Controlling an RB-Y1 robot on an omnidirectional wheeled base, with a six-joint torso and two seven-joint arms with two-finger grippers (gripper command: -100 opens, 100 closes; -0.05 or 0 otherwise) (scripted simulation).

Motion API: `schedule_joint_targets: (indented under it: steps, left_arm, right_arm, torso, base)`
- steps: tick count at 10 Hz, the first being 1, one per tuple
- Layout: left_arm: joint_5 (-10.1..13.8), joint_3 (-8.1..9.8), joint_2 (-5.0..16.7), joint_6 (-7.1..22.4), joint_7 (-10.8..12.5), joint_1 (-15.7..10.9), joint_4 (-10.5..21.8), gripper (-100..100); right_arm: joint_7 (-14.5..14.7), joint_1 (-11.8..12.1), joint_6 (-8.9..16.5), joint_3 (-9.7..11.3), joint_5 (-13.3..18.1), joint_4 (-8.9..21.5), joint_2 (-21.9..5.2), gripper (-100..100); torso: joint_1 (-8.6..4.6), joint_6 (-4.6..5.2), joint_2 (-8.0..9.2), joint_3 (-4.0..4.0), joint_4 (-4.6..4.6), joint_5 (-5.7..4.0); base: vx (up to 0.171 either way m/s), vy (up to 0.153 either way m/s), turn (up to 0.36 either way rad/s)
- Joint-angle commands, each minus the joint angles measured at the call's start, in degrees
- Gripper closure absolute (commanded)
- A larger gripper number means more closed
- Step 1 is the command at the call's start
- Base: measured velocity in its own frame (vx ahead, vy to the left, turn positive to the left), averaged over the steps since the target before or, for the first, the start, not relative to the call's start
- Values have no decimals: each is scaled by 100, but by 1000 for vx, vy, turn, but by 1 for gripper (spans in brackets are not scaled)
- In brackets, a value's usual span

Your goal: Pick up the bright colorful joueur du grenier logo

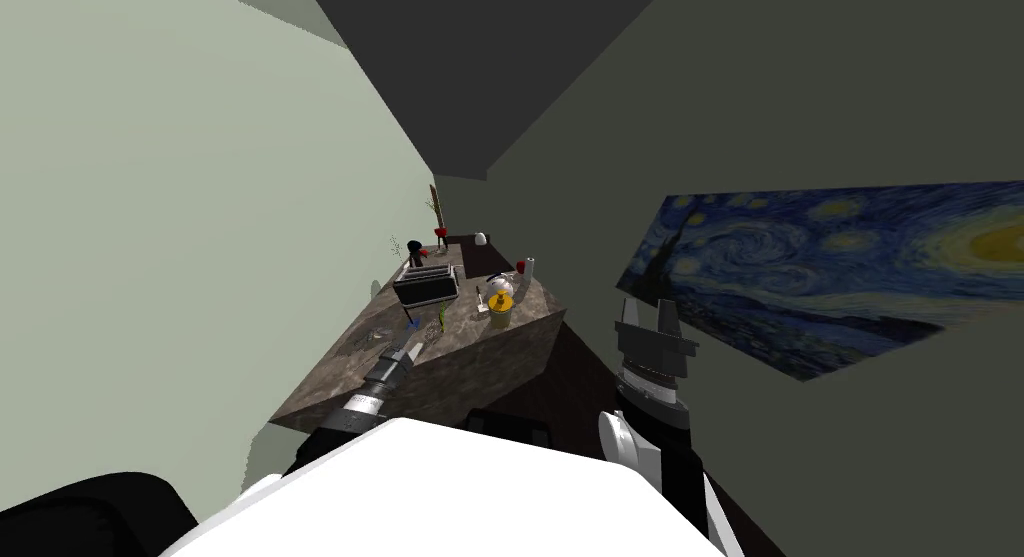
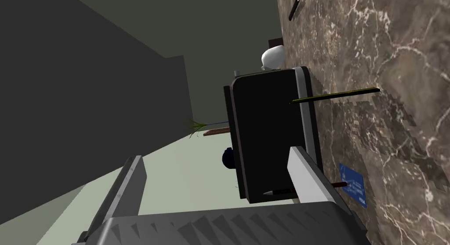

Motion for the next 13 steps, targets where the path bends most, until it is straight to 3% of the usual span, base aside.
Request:
schedule_joint_targets:
  steps: [1, 2, 3, 5, 6, 8, 9, 10, 11, 12, 13]
  left_arm:
    - [-16, 72, 219, 44, 85, 212, 260, -100]
    - [-25, 135, 410, 60, 163, 448, 425, -100]
    - [-25, 135, 410, 60, 163, 465, 425, -100]
    - [-37, 264, 810, 96, 328, 862, 755, -100]
    - [-37, 264, 810, 96, 328, 987, 765, -100]
    - [-44, 396, 1159, 134, 500, 1465, 1108, -100]
    - [-44, 396, 1229, 134, 500, 1522, 1108, -100]
    - [-46, 463, 1446, 154, 586, 1701, 1278, -100]
    - [-46, 463, 1446, 154, 586, 1791, 1278, -100]
    - [-47, 530, 1668, 174, 672, 2026, 1446, -100]
    - [-47, 530, 1668, 174, 672, 2060, 1446, -100]
  right_arm:
    - [0, 0, 0, 0, 0, 0, 0, 0]
    - [0, -1, 0, 0, 0, 0, 0, 0]
    - [0, -1, 0, 1, 0, 0, 0, 0]
    - [0, -1, 0, 0, 0, 0, 0, 0]
    - [0, -1, 0, 1, 0, 0, 0, 0]
    - [0, -1, 0, 0, 0, 0, 0, 0]
    - [0, 0, 0, 0, 0, 0, 0, 0]
    - [0, 0, 0, 0, 0, 0, 0, 0]
    - [0, -1, 0, 0, 0, 0, 0, 0]
    - [0, 0, 0, -1, 0, 0, 0, 0]
    - [0, -1, 0, 0, 0, 0, 0, 0]
  torso:
    - [0, 0, 0, 0, 0, 0]
    - [1, 4, 3, 2, 1, 0]
    - [-10, 5, -2, -1, 0, -2]
    - [6, 4, 4, 2, 1, 1]
    - [0, 4, -1, -1, 0, -1]
    - [4, 3, 0, 0, 0, 0]
    - [2, 5, -6, -3, -1, 0]
    - [9, 0, 2, 1, 1, 2]
    - [5, 4, 3, 2, 1, 0]
    - [9, 0, 9, 5, 2, 1]
    - [8, 4, 9, 6, 3, 2]
  base:
    - [56, -89, -142]
    - [74, -127, -292]
    - [56, -86, -89]
    - [72, -81, -243]
    - [76, -66, -87]
    - [84, -82, -232]
    - [64, -57, -111]
    - [63, -74, -198]
    - [49, -53, -76]
    - [51, -62, -210]
    - [46, -40, -86]
